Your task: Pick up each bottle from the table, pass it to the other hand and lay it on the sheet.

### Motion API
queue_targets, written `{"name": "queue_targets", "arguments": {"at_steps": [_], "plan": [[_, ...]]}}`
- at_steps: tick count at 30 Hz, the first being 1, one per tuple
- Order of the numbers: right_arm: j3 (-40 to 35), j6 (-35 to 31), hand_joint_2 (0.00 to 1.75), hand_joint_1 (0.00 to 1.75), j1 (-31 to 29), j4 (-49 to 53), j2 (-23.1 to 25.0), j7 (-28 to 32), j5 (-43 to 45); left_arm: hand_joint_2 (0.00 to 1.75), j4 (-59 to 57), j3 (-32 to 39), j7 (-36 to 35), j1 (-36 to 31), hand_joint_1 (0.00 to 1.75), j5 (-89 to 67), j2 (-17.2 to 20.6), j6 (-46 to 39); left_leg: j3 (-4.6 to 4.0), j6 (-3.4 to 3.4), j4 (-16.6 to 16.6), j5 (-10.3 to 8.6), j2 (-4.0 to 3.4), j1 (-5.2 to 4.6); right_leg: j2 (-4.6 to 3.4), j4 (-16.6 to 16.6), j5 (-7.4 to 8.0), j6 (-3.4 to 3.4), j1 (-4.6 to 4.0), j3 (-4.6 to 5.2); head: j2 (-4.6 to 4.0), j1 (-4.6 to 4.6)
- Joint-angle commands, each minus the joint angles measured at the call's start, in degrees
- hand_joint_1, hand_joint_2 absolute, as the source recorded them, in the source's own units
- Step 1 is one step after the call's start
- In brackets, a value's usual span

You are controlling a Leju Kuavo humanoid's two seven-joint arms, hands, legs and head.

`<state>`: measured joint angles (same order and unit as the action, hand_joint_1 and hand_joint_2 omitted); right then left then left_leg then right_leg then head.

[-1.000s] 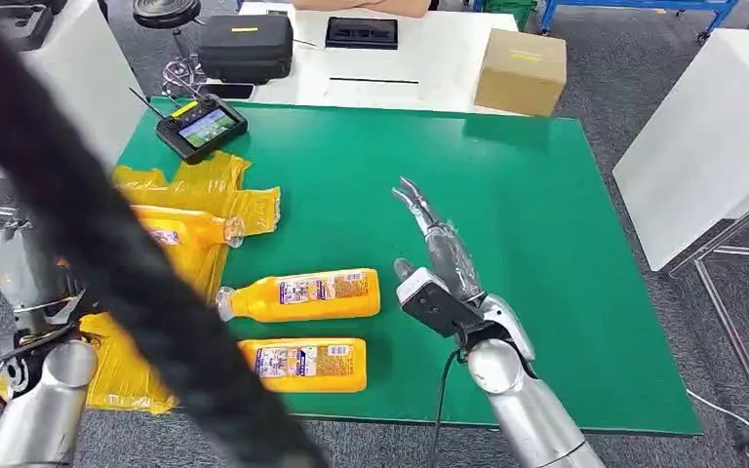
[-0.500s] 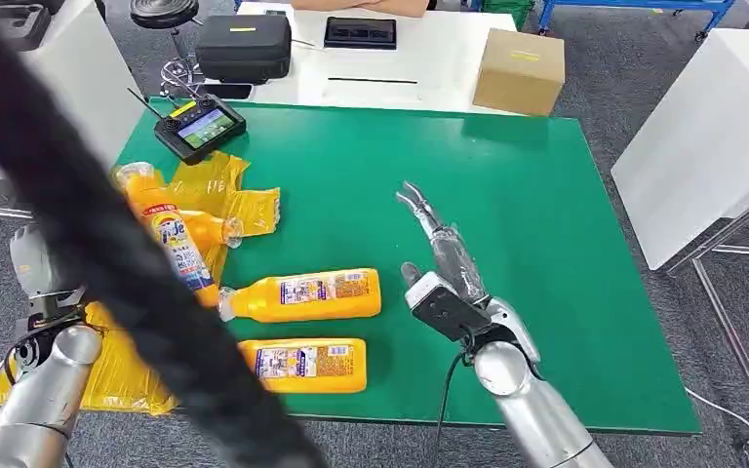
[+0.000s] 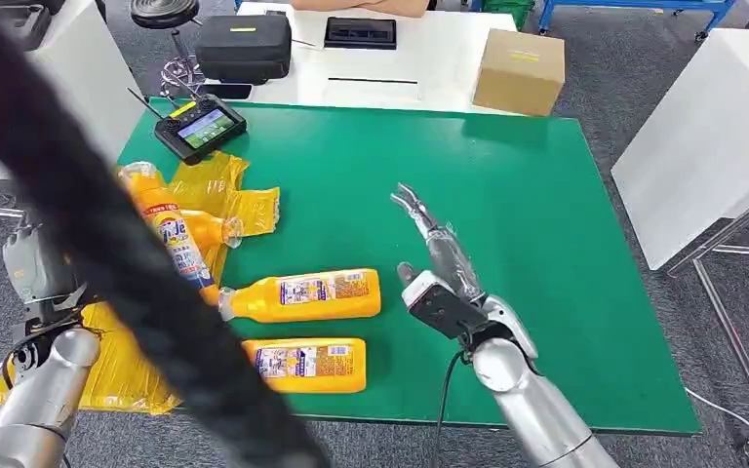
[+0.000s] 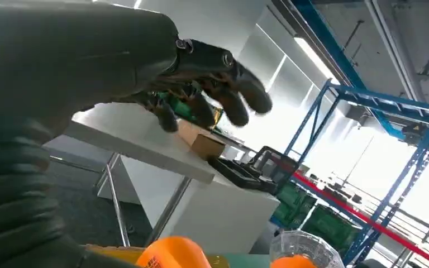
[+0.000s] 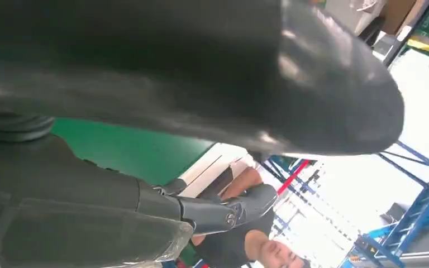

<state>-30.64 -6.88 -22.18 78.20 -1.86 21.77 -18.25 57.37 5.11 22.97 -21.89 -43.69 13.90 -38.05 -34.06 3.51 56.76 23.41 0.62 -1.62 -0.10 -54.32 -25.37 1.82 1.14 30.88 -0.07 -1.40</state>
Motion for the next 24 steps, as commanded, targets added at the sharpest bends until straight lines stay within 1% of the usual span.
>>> {"name": "queue_targets", "arguments": {"at_steps": [1, 2, 3, 4, 5, 7, 8, 9, 10, 11, 12, 13, 14, 15, 16, 17, 18, 19, 20, 22, 23, 24], "plan": [[-3.44, -1.46, 0.00, 0.00, -3.03, -5.71, -1.43, -0.08, -0.36, 0.00, 10.40, 1.76, 6.06, 5.22, 0.00, 9.50, -0.99, 0.38, 0.23, -0.30, -0.10, 0.06, -0.19, 0.05, -0.15, 0.12, 0.00, -0.13, -0.02, -0.20, 0.00, 0.02], [-3.35, -1.45, 0.00, 0.00, -2.98, -5.76, -1.45, -0.09, -0.37, 0.00, 11.22, 1.74, 6.31, 5.59, 0.00, 10.55, -1.04, 0.82, 0.09, -0.19, -0.03, 0.04, -0.13, 0.05, -0.09, 0.07, 0.01, -0.08, -0.03, -0.09, 0.00, 0.00], [-3.30, -1.37, 0.00, 0.00, -2.92, -5.84, -1.63, -0.10, -0.33, 0.00, 12.73, 1.52, 6.13, 6.27, 0.00, 10.58, -1.11, 0.83, 0.20, -0.30, -0.07, 0.07, -0.19, 0.06, -0.12, 0.10, -0.02, -0.12, -0.03, -0.18, 0.00, 0.02], [-3.30, -1.37, 0.00, 0.00, -2.92, -5.84, -1.63, -0.10, -0.33, 0.00, 12.73, 1.52, 6.13, 6.27, 0.00, 10.58, -1.11, 0.83, 0.11, -0.22, -0.03, 0.04, -0.10, 0.06, -0.04, 0.08, -0.01, -0.09, -0.04, -0.11, 0.00, 0.02], [-2.85, -1.79, 0.00, 0.00, -2.60, -5.69, -1.69, -0.24, -0.65, 0.00, 14.26, 1.54, 5.70, 6.87, 0.00, 12.96, -1.37, 2.43, 0.19, -0.32, -0.07, 0.05, -0.11, 0.07, -0.03, 0.11, -0.02, -0.14, -0.04, -0.18, 0.00, 0.02], [-2.05, -1.90, 0.00, 0.00, -1.42, -5.05, -2.33, -0.32, -0.93, 0.00, 18.55, 2.27, 5.80, 8.71, 0.00, 19.62, -2.69, 6.94, 0.22, -0.35, -0.09, 0.04, -0.06, 0.07, 0.01, 0.14, -0.03, -0.15, -0.04, -0.21, 0.00, 0.02], [-1.59, -1.75, 0.00, 0.00, -0.97, -5.16, -2.79, -0.99, -1.15, 0.00, 21.48, 2.87, 4.91, 9.94, 0.00, 23.56, -3.65, 10.30, 0.15, -0.26, -0.07, 0.03, 0.05, 0.06, 0.08, 0.13, -0.03, -0.11, -0.04, -0.15, 0.00, 0.02], [-1.39, -1.62, 0.00, 0.00, -0.92, -5.62, -3.25, -2.42, -2.56, 0.00, 24.74, 3.62, 3.34, 11.59, 0.00, 29.54, -4.50, 15.54, 0.23, -0.34, -0.11, 0.02, 0.08, 0.05, 0.11, 0.16, -0.04, -0.15, -0.04, -0.22, 0.00, 0.02], [-1.08, -1.23, 0.00, 0.00, -0.90, -5.95, -3.30, -3.09, -3.14, 0.00, 26.46, 4.15, 2.29, 12.59, 0.00, 31.67, -4.69, 17.54, 0.17, -0.28, -0.06, 0.04, 0.02, 0.08, 0.03, 0.17, -0.01, -0.12, -0.08, -0.14, 0.00, 0.00], [-0.60, 0.65, 0.00, 0.00, -1.04, -6.89, -3.51, -4.02, -2.92, 0.00, 28.69, 4.64, 1.58, 14.22, 0.00, 36.38, -5.06, 21.78, 0.26, -0.36, -0.11, 0.06, -0.05, 0.08, -0.01, 0.23, -0.01, -0.15, -0.07, -0.23, 0.00, 0.02], [-0.27, 1.59, 0.00, 0.00, -1.29, -7.87, -3.93, -4.51, -4.72, 0.00, 30.19, 5.00, 0.63, 16.02, 0.00, 39.37, -5.25, 25.07, 0.18, -0.25, -0.08, 0.05, -0.07, 0.05, -0.03, 0.18, 0.00, -0.10, -0.05, -0.13, 0.00, 0.02], [0.04, 2.23, 0.00, 0.00, -1.40, -8.50, -4.01, -4.61, -5.51, 0.00, 30.80, 5.14, 0.49, 17.05, 0.00, 41.52, -5.27, 27.23, 0.30, -0.34, -0.13, 0.07, -0.11, 0.05, -0.05, 0.22, -0.02, -0.13, -0.04, -0.23, 0.00, 0.00], [0.21, 3.71, 1.75, 0.00, -1.71, -9.48, -4.21, -5.08, -6.41, 0.00, 30.65, 4.91, 0.13, 17.77, 0.00, 43.46, -5.09, 29.35, 0.20, -0.25, -0.10, 0.05, -0.08, 0.04, -0.03, 0.20, -0.01, -0.10, -0.04, -0.14, 0.00, 0.02], [0.21, 4.30, 1.75, 0.00, -2.27, -10.84, -4.40, -6.12, -8.17, 0.00, 30.41, 4.71, 0.44, 18.37, 0.00, 43.79, -5.07, 29.72, 0.16, -0.19, -0.07, 0.06, -0.10, 0.04, -0.06, 0.17, 0.00, -0.08, -0.05, -0.10, 0.00, 0.02], [0.54, 4.35, 1.75, 0.00, -2.39, -11.39, -4.25, -6.10, -8.25, 0.00, 30.07, 4.61, 0.72, 18.43, 0.00, 43.91, -5.14, 29.79, 0.28, -0.28, -0.14, 0.07, -0.12, 0.01, -0.06, 0.22, -0.02, -0.12, -0.01, -0.21, 0.00, 0.00], [0.07, 4.55, 1.75, 0.00, -2.84, -12.00, -4.53, -6.42, -9.37, 0.00, 29.85, 4.46, 0.88, 18.37, 0.00, 44.12, -5.11, 30.02, 0.16, -0.19, -0.09, 0.04, -0.07, -0.01, -0.03, 0.15, -0.01, -0.08, -0.02, -0.09, 0.00, 0.02], [-0.73, 4.85, 1.75, 0.00, -3.77, -13.39, -4.74, -7.63, -11.63, 0.00, 29.28, 4.24, 0.77, 17.93, 0.00, 45.10, -5.16, 30.71, 0.33, -0.34, -0.17, 0.06, -0.09, 0.01, -0.04, 0.24, -0.02, -0.15, -0.03, -0.26, 0.00, 0.02], [-0.64, 4.85, 1.75, 0.00, -3.90, -13.44, -4.79, -7.63, -11.63, 0.00, 29.27, 4.19, 0.77, 17.79, 0.00, 45.10, -5.18, 30.71, 0.17, -0.23, -0.08, 0.04, -0.05, 0.00, -0.02, 0.15, -0.01, -0.10, -0.04, -0.11, 0.00, 0.02], [-0.58, 4.86, 1.75, 0.00, -3.99, -13.61, -4.77, -7.63, -11.63, 0.00, 29.23, 4.09, 0.77, 17.51, 0.00, 45.10, -5.23, 30.72, 0.25, -0.33, -0.12, 0.04, -0.05, 0.01, -0.01, 0.19, -0.02, -0.14, -0.03, -0.20, 0.00, 0.00], [-0.58, 4.86, 1.75, 0.00, -3.99, -13.61, -4.77, -7.63, -11.63, 0.00, 29.23, 4.09, 0.77, 17.51, 0.00, 45.10, -5.23, 30.72, 0.11, -0.22, -0.06, 0.02, 0.00, -0.01, 0.01, 0.12, 0.00, -0.10, -0.03, -0.05, 0.00, 0.02], [-0.58, 4.86, 1.75, 0.00, -3.99, -13.61, -4.77, -7.63, -11.63, 0.00, 29.23, 4.09, 0.77, 17.51, 0.00, 45.10, -5.23, 30.72, 0.20, -0.33, -0.09, 0.03, -0.04, 0.01, -0.01, 0.15, -0.01, -0.15, -0.04, -0.14, 0.00, 0.02], [-0.58, 4.86, 1.75, 0.00, -3.99, -13.61, -4.77, -7.63, -11.63, 0.00, 29.23, 4.09, 0.77, 17.51, 0.00, 45.10, -5.23, 30.72, 0.14, -0.27, -0.07, 0.02, -0.03, 0.01, -0.01, 0.14, 0.00, -0.12, -0.04, -0.09, 0.00, 0.04]]}}
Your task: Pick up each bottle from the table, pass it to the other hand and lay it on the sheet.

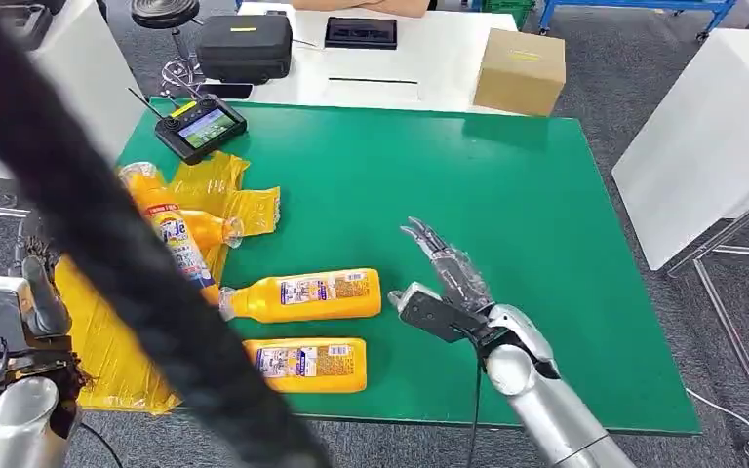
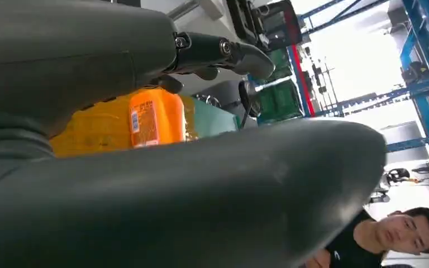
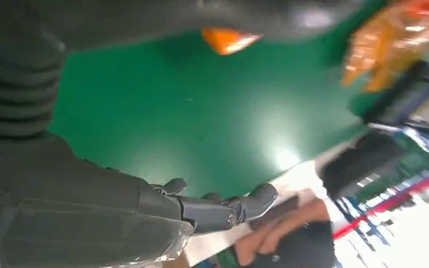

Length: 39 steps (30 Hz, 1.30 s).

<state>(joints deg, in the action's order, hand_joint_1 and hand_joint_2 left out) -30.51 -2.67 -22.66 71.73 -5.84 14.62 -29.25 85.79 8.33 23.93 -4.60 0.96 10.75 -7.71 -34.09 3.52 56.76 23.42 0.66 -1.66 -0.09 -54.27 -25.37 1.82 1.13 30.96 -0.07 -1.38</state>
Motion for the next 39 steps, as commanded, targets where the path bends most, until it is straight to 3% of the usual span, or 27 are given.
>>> {"name": "queue_targets", "arguments": {"at_steps": [1, 8, 9, 18, 19, 24, 27, 33, 39], "plan": [[-0.71, 0.64, 1.75, 0.00, -3.51, -7.13, -0.79, -0.48, -0.63, 0.00, 0.82, 0.87, -0.19, 0.22, 0.00, 0.45, -2.09, 0.38, 0.11, -0.21, -0.05, 0.00, -0.06, 0.05, -0.03, 0.06, 0.01, -0.09, -0.04, -0.10, 0.00, -0.02], [-0.71, 0.64, 1.75, 0.00, -3.51, -7.13, -0.79, -0.48, -0.63, 0.00, 0.82, 0.87, -0.19, 0.22, 0.00, 0.45, -2.09, 0.38, 0.18, -0.28, -0.08, 0.01, -0.07, 0.06, -0.01, 0.09, 0.00, -0.12, -0.04, -0.18, 0.00, 0.00], [-3.81, 3.38, 1.75, 0.00, -6.17, -11.41, -1.38, -2.75, -5.00, 0.00, 0.14, 0.89, -0.22, -1.31, 0.00, 0.31, -3.24, -0.41, 0.18, -0.29, -0.09, 0.01, -0.05, 0.06, 0.00, 0.09, 0.00, -0.12, -0.04, -0.18, 0.00, -0.02], [-6.28, 5.74, 1.75, 0.00, -8.36, -16.23, -1.10, -2.96, -6.57, 0.00, -0.40, -0.69, -0.85, -1.35, 0.00, -1.19, -4.53, -0.95, 0.21, -0.29, -0.09, 0.00, -0.03, 0.04, 0.02, 0.09, 0.00, -0.11, -0.03, -0.23, 0.00, -0.02], [-6.44, 5.80, 0.00, 0.00, -8.33, -16.34, -0.92, -2.95, -6.57, 0.00, -0.45, -0.84, -0.81, -1.43, 0.00, -1.26, -4.73, -0.96, 0.13, -0.19, -0.06, -0.01, 0.00, 0.05, 0.04, 0.07, 0.01, -0.07, -0.03, -0.15, 0.00, 0.00], [-9.72, 5.89, 0.00, 0.00, -12.65, -20.50, 3.05, -3.78, -8.44, 0.00, -2.01, -1.77, -1.04, -3.14, 0.00, -2.53, -5.44, -0.97, 0.34, -0.44, -0.14, 0.02, -0.10, 0.04, -0.03, 0.11, -0.01, -0.19, -0.03, -0.31, 0.00, 0.00], [-10.81, 6.02, 0.00, 0.00, -14.33, -21.91, 5.14, -4.20, -8.80, 0.00, -2.35, -2.15, -1.14, -3.42, 0.00, -2.69, -5.55, -0.90, 0.11, -0.24, -0.04, 0.00, -0.18, 0.02, -0.12, 0.00, 0.04, -0.10, -0.02, -0.08, 0.00, 0.00], [-16.30, 6.64, 0.00, 0.00, -22.61, -28.28, 11.88, -4.24, -8.86, 0.00, -3.02, -1.71, -1.95, -5.61, 0.00, -3.28, -5.64, -1.36, 0.04, -0.24, 0.02, -0.01, -0.26, 0.04, -0.19, -0.10, 0.04, -0.09, -0.02, 0.05, 0.00, 0.00], [-18.13, 7.10, 0.00, 0.00, -24.30, -29.02, 14.72, -4.93, -9.41, 0.00, -3.66, -1.66, -2.10, -4.97, 0.00, -2.95, -4.22, -0.90, 0.25, -0.38, -0.07, 0.00, -0.27, 0.12, -0.17, -0.03, -0.02, -0.14, -0.03, -0.19, 0.00, -0.02]]}}
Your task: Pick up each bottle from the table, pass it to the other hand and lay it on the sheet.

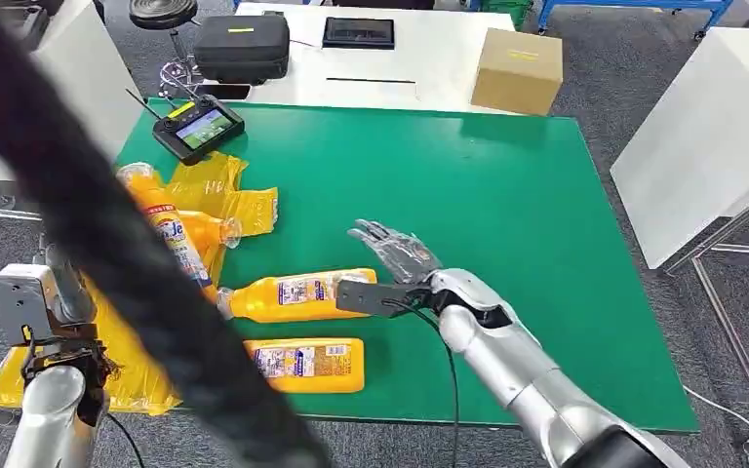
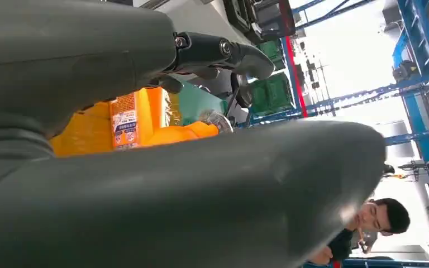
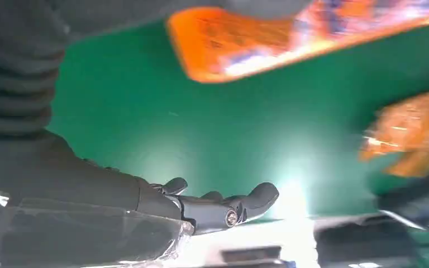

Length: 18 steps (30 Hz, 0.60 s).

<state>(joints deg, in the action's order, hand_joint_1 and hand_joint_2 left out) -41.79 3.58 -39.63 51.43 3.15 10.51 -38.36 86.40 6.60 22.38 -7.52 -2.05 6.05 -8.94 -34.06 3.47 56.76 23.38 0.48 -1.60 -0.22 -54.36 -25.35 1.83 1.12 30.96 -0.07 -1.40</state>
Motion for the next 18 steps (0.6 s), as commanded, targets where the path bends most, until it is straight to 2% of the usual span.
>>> {"name": "queue_targets", "arguments": {"at_steps": [1, 17, 18], "plan": [[-7.17, 0.86, 0.00, 0.00, -7.63, -9.07, 5.99, -0.78, -0.30, 0.00, -4.78, -0.05, -0.43, -2.40, 0.00, 0.38, 0.69, 0.45, 0.18, -0.30, -0.06, 0.05, -0.07, 0.04, -0.04, 0.04, -0.04, -0.14, -0.02, -0.16, 0.00, 0.00], [-11.27, 1.83, 0.00, 0.00, -9.07, -16.29, 8.47, -0.92, 0.35, 0.00, -6.45, -1.83, -0.01, -3.94, 0.00, 1.68, 0.76, -0.26, 0.13, -0.25, -0.06, 0.01, 0.10, 0.03, 0.08, 0.07, -0.04, -0.14, 0.00, -0.18, 0.00, 0.02], [-11.97, 1.75, 1.75, 0.00, -9.34, -17.81, 9.05, -0.94, 0.24, 0.00, -6.49, -1.89, 0.10, -3.95, 0.00, 1.82, 0.72, -0.55, 0.21, -0.36, -0.10, 0.01, 0.10, 0.05, 0.09, 0.10, -0.05, -0.19, -0.01, -0.26, 0.00, 0.02]]}}
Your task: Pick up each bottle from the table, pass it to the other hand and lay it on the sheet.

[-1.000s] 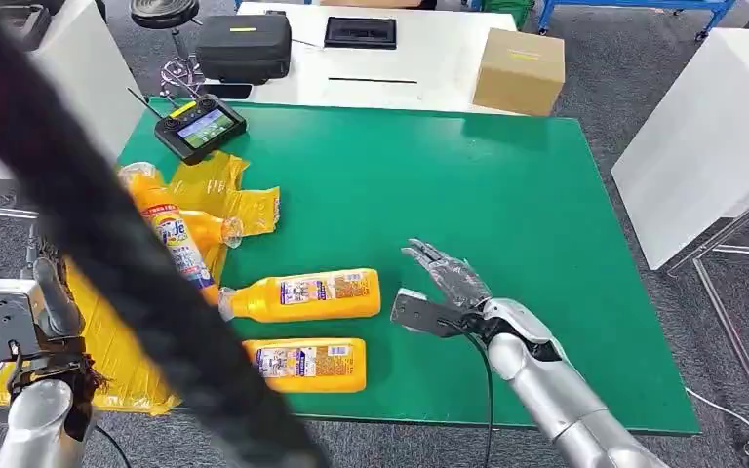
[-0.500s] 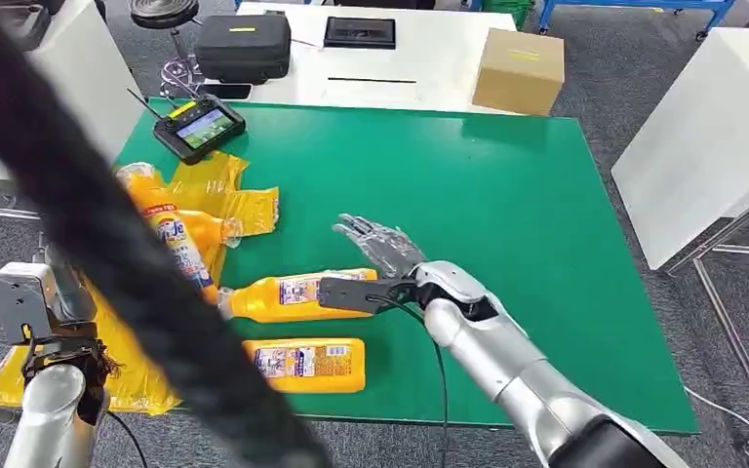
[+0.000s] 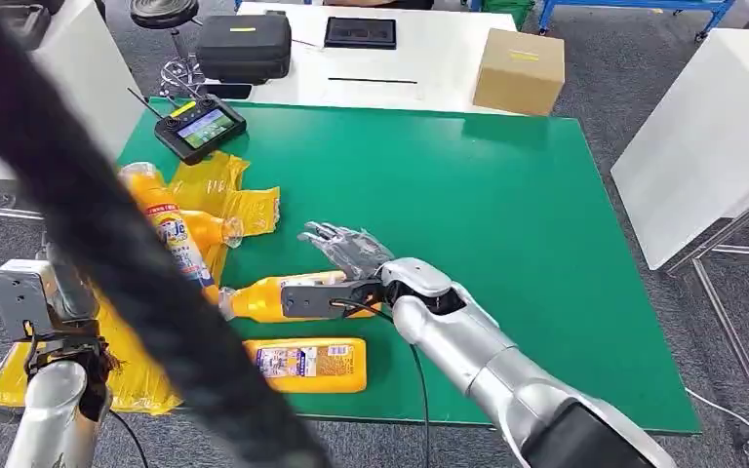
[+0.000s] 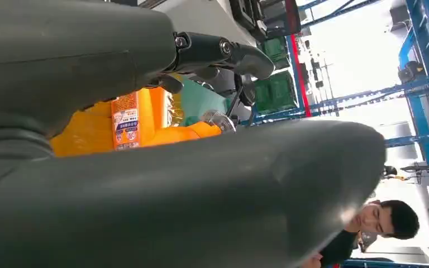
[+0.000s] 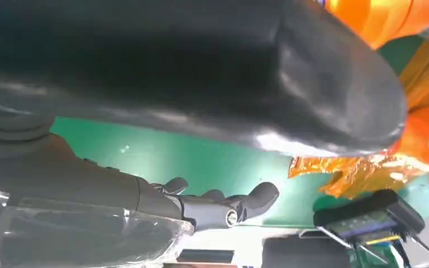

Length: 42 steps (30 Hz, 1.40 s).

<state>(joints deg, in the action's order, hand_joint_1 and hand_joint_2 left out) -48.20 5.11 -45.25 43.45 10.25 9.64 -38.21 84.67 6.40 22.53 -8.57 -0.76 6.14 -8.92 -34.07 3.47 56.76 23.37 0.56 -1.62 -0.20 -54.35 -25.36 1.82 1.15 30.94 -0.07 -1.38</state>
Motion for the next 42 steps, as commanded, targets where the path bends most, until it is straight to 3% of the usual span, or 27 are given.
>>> {"name": "queue_targets", "arguments": {"at_steps": [1, 30, 34, 35, 38, 42], "plan": [[-5.95, -0.01, 1.75, 0.00, -3.83, -10.40, 2.13, -0.16, -0.13, 0.00, -4.78, -1.75, -0.01, -2.84, 0.00, 0.56, 0.64, -0.67, 0.19, -0.32, -0.07, 0.02, 0.02, 0.07, 0.06, 0.06, -0.04, -0.15, -0.04, -0.19, 0.00, 0.00], [-7.45, -0.94, 1.75, 0.00, -3.24, -14.44, 1.63, -0.38, -0.38, 0.00, -4.78, -0.65, 0.02, -2.80, 0.00, 0.60, -1.91, -0.47, 0.11, -0.24, -0.06, -0.01, 0.07, 0.04, 0.11, 0.05, -0.03, -0.11, -0.01, -0.13, 0.00, 0.00], [-7.56, -0.83, 1.75, 0.00, -3.03, -14.81, 1.64, -0.49, -0.43, 0.00, -5.00, -0.63, 0.04, -2.85, 0.00, 0.49, -1.76, -0.17, 0.40, -0.55, -0.20, 0.00, 0.06, 0.09, 0.15, 0.20, -0.05, -0.25, -0.03, -0.43, 0.00, 0.00], [-7.59, -0.84, 1.75, 0.00, -2.97, -14.93, 1.64, -0.50, -0.44, 0.00, -5.12, -0.60, 0.05, -2.90, 0.00, 0.48, -1.69, -0.09, 0.10, -0.21, -0.06, -0.01, 0.06, 0.05, 0.10, 0.07, -0.02, -0.09, -0.01, -0.12, 0.00, 0.00], [-7.67, -0.72, 1.75, 0.00, -2.97, -15.58, 1.65, -0.61, -0.48, 0.00, -5.00, -0.53, 0.12, -2.73, 0.00, 0.47, -1.78, 0.10, 0.37, -0.49, -0.18, 0.01, 0.07, 0.07, 0.15, 0.17, -0.06, -0.22, -0.02, -0.40, 0.00, 0.00], [-7.94, -0.77, 1.75, 0.00, -3.05, -16.72, 1.85, -0.76, -0.69, 0.00, -4.82, -0.48, 0.17, -2.67, 0.00, 0.46, -1.86, 0.25, 0.10, -0.21, -0.06, 0.00, 0.05, 0.05, 0.09, 0.06, -0.02, -0.09, -0.01, -0.13, 0.00, 0.00]]}}
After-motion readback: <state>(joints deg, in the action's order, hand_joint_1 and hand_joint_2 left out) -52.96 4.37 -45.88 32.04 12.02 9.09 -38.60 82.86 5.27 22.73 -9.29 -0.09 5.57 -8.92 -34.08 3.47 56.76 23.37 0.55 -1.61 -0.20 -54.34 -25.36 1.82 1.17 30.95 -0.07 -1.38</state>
